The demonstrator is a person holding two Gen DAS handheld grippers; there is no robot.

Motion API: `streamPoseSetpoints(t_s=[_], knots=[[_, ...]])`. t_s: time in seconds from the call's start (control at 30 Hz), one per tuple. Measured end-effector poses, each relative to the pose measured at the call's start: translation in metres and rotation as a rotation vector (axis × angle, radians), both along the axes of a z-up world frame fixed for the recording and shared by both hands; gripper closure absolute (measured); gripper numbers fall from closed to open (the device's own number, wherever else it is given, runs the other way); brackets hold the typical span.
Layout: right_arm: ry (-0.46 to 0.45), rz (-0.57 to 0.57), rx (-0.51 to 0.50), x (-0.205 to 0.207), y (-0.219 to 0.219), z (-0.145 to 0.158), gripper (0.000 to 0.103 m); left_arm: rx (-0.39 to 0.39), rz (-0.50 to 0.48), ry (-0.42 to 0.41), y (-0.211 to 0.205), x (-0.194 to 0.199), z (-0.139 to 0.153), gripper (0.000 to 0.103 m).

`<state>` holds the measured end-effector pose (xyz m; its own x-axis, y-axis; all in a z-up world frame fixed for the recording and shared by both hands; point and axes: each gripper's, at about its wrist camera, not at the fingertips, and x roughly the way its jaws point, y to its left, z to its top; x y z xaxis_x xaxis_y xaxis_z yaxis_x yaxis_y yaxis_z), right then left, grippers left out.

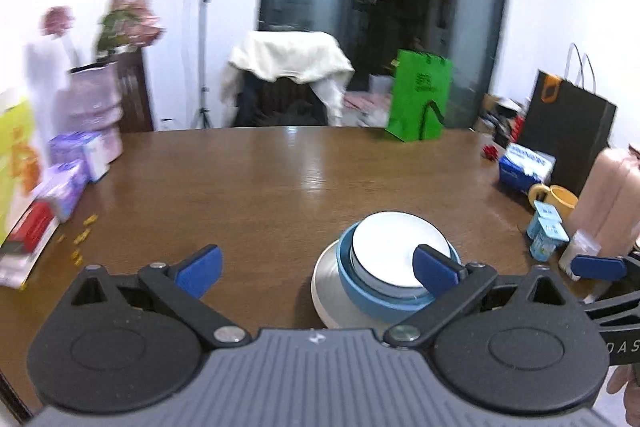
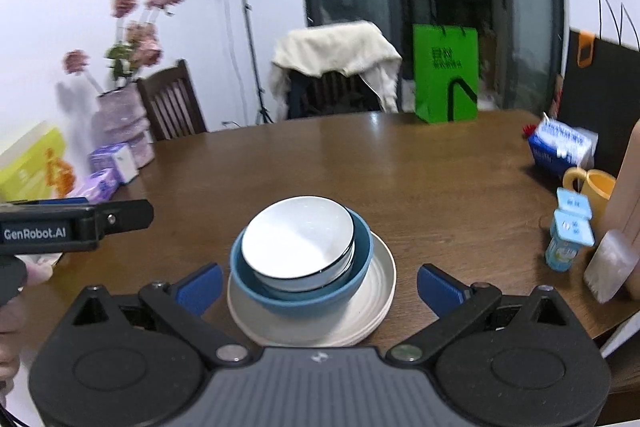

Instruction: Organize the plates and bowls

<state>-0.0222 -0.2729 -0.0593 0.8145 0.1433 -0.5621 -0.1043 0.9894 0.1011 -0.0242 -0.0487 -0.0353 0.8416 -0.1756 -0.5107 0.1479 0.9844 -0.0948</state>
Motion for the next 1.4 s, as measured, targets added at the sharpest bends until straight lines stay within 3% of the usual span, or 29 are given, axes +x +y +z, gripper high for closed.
streamPoseSetpoints(t_s=[0.3, 0.53, 0.93, 1.4], knots=[[-0.050, 0.070, 0.015, -0.076, -0.037, 0.013, 0.000, 0.022, 0.104, 0.016, -0.024, -0.094, -0.002, 0.000], [-0.064, 0.092, 0.032, -0.113, -0.050, 0.013, 0.000, 0.021, 0.133, -0.006, -0.029, -0.135, 0.002, 0.000], [-0.073, 0.105, 0.047, -0.138, -0.059, 0.015, 0.000, 0.010, 0.145, -0.021, -0.037, -0.164, 0.004, 0.000], [-0.079, 0.109, 0.052, -0.143, -0.062, 0.015, 0.000, 0.013, 0.144, -0.030, -0.040, -0.169, 0.008, 0.000]])
